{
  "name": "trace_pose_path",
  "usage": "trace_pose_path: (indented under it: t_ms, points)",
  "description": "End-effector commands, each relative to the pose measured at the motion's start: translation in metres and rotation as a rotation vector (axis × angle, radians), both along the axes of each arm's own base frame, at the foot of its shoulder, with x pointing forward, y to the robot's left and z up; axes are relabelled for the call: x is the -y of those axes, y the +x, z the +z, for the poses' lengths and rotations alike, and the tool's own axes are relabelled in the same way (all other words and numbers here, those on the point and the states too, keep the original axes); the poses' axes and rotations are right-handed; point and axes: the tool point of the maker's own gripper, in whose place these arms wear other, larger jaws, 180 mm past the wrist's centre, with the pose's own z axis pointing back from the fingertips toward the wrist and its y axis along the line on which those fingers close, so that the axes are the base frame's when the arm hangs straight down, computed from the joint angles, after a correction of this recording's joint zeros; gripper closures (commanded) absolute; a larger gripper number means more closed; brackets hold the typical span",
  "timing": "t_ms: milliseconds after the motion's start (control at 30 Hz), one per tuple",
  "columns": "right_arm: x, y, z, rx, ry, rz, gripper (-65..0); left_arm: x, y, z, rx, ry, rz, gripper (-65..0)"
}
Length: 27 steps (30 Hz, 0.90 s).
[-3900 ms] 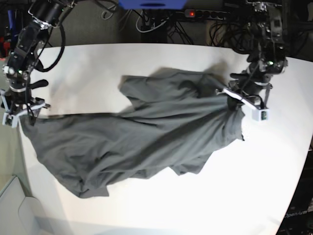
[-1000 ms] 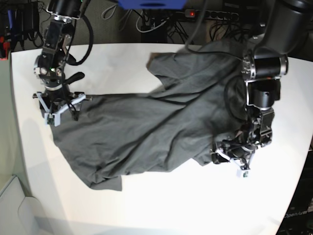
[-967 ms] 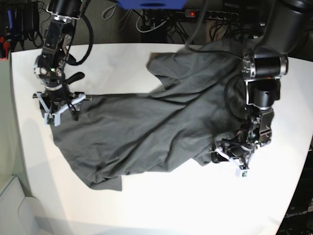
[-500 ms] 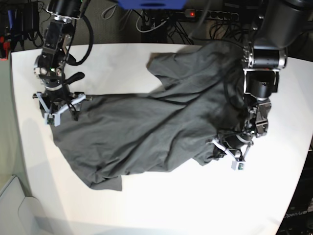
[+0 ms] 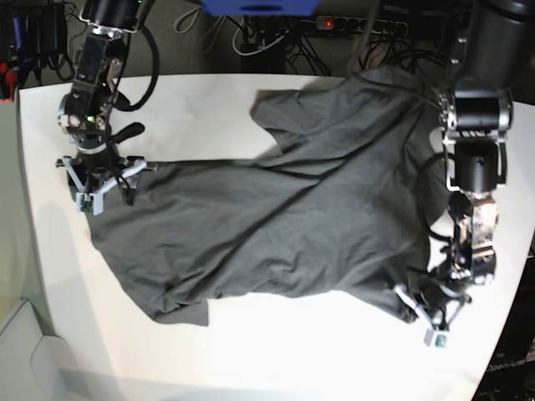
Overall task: Layout the t-shirt on the table in an organized manner, then fold the t-shirt properly
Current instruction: 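Drag the t-shirt edge with the left gripper away from the right gripper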
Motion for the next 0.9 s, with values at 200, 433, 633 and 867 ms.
trace_pose_path:
  t_ms: [200,433,633,867]
  points:
    - [0.002,0.006,0.013,0.051,-0.007,0.001,-36.5,-0.017,0.038,0.095,0.197,0.029,0.012,-0.6]
    - [0.002,0.006,0.012,0.049,-0.007,0.001,-36.5,-0.035,0.042,0.091,0.229,0.098,0.032,-0.8]
    - [0.002,0.004,0.01,0.035,-0.004,0.0,-36.5,-0.055,0.045,0.087,0.279,0.155,0.129,-1.0]
    - [0.002,0.0,0.005,-0.019,-0.005,0.001,-36.6,-0.062,0.045,0.087,0.279,0.162,0.166,-22.6]
